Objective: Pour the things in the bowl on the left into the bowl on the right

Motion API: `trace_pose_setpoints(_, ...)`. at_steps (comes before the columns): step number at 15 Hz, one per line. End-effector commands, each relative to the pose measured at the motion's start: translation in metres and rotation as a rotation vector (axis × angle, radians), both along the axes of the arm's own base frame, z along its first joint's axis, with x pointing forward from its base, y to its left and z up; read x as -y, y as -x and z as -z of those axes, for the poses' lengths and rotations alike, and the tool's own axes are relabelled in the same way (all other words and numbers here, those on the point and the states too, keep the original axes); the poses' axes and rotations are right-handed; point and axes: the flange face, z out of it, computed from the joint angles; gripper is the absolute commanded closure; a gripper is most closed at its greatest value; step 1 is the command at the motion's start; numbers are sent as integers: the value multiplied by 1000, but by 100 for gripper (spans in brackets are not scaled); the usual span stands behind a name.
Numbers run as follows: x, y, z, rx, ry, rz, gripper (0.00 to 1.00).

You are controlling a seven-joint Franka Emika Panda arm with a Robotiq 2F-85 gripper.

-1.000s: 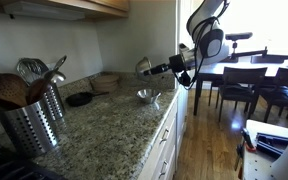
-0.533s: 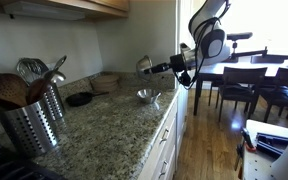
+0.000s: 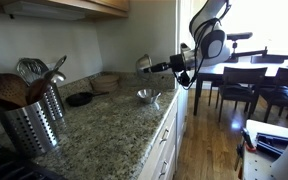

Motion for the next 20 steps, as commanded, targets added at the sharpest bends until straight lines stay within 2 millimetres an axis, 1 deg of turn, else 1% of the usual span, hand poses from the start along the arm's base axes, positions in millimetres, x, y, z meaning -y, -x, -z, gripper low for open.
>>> trace_pose_setpoints(1, 2, 6, 0, 8, 1, 17, 93)
trace_pose_setpoints(7, -7, -8, -15, -86, 82, 5, 93)
trace_pose_setpoints(10, -20, -22, -29, -163, 155, -4, 93)
trace_pose_setpoints(11, -26, -27, -35, -193, 183, -10, 93)
trace_pose_setpoints(15, -59, -51, -55, -317, 310, -45, 93)
trace_pose_setpoints(17, -76, -61, -59, -382, 359, -76, 93)
trace_pose_setpoints(20, -103, -75, -59, -485, 427, -134, 93)
